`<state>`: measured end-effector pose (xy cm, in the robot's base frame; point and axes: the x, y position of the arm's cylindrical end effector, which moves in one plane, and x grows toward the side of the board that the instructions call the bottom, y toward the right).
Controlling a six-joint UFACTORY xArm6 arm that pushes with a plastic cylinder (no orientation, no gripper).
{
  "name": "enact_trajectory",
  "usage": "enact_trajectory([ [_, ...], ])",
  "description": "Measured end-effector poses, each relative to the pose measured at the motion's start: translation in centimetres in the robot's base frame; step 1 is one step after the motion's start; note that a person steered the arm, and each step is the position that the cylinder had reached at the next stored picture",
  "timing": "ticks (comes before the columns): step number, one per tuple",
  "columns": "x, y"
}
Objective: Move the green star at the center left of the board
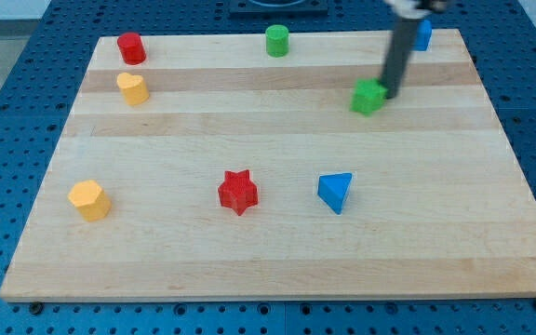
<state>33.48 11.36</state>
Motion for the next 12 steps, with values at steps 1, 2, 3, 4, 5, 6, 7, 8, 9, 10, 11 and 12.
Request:
enact_trajectory([
  [1, 0.0, -10.7],
  [2, 0.0, -15.1],
  [3, -0.7, -9.4],
  [4, -0.4, -3.0],
  [5, 2.8, -3.9],
  [6, 3.5, -11.5],
  [7, 3.2, -21.7],
  [8, 3.2, -25.7],
  [9, 3.5, -18.6],
  [10, 6.2, -16.9],
  [11, 7.5, -22.6],
  [12, 6.3, -28.8],
])
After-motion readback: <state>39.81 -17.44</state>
